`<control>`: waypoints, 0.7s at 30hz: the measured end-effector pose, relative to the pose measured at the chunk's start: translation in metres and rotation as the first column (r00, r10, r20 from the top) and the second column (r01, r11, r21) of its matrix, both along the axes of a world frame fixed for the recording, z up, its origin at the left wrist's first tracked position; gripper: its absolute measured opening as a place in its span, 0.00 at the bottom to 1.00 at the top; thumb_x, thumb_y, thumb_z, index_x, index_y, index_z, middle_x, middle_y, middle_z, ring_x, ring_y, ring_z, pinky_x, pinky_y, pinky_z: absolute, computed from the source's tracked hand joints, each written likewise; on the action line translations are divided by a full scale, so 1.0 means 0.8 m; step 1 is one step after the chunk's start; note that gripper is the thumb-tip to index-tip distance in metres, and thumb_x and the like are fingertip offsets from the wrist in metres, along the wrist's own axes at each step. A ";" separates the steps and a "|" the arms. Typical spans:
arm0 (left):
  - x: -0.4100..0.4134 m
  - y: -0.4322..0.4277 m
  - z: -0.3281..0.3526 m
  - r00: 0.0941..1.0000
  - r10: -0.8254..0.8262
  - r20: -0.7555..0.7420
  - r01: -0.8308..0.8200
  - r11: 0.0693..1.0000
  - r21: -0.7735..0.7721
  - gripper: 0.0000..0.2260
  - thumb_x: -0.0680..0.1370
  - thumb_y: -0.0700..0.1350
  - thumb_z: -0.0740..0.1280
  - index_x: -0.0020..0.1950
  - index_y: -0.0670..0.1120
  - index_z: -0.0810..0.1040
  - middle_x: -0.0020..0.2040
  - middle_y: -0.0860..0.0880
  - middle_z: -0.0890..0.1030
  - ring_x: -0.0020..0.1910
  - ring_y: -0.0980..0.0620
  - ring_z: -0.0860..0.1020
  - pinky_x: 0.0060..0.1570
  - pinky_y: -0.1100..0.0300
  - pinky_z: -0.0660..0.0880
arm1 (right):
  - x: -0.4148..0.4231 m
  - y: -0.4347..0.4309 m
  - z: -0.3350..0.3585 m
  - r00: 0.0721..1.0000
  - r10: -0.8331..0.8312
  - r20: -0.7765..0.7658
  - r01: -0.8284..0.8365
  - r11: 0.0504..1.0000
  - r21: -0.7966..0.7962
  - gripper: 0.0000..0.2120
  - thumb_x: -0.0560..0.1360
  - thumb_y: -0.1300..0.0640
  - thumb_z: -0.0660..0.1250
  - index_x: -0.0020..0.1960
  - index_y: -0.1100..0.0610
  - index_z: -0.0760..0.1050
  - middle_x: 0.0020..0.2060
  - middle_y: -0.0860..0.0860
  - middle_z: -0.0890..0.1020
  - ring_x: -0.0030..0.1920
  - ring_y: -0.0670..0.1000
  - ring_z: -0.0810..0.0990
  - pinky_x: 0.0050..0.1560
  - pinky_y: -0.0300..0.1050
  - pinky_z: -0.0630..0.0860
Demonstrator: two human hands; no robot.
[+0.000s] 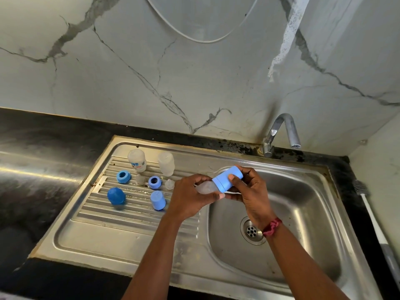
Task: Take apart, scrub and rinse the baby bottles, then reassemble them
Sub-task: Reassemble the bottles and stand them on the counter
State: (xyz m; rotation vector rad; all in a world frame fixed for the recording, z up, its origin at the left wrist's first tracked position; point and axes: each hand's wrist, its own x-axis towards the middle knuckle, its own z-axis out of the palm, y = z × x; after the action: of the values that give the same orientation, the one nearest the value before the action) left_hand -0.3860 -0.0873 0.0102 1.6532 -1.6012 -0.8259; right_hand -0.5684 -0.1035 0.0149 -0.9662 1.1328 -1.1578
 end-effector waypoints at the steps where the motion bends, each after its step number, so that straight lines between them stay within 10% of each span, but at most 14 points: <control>1: -0.001 0.001 0.000 1.000 0.013 -0.015 -0.014 1.000 -0.007 0.21 0.66 0.57 0.80 0.55 0.50 0.83 0.47 0.55 0.84 0.46 0.56 0.80 0.47 0.63 0.77 | 0.000 0.000 -0.001 1.000 0.004 0.002 -0.004 1.000 0.003 0.14 0.76 0.60 0.71 0.61 0.57 0.76 0.56 0.59 0.83 0.51 0.60 0.85 0.47 0.57 0.83; 21: -0.017 -0.001 -0.006 0.972 0.155 -0.176 -0.172 0.981 -0.088 0.22 0.66 0.61 0.78 0.54 0.57 0.76 0.48 0.58 0.80 0.47 0.57 0.78 0.46 0.67 0.75 | 0.018 -0.022 0.029 0.997 0.053 -0.049 -0.058 0.994 -0.097 0.18 0.74 0.62 0.73 0.62 0.52 0.77 0.57 0.58 0.80 0.51 0.58 0.85 0.43 0.47 0.82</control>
State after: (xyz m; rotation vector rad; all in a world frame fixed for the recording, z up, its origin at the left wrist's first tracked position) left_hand -0.3999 -0.0884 0.0055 1.5744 -1.3492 -0.7642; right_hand -0.5541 -0.1213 0.0380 -1.0991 1.0870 -1.1601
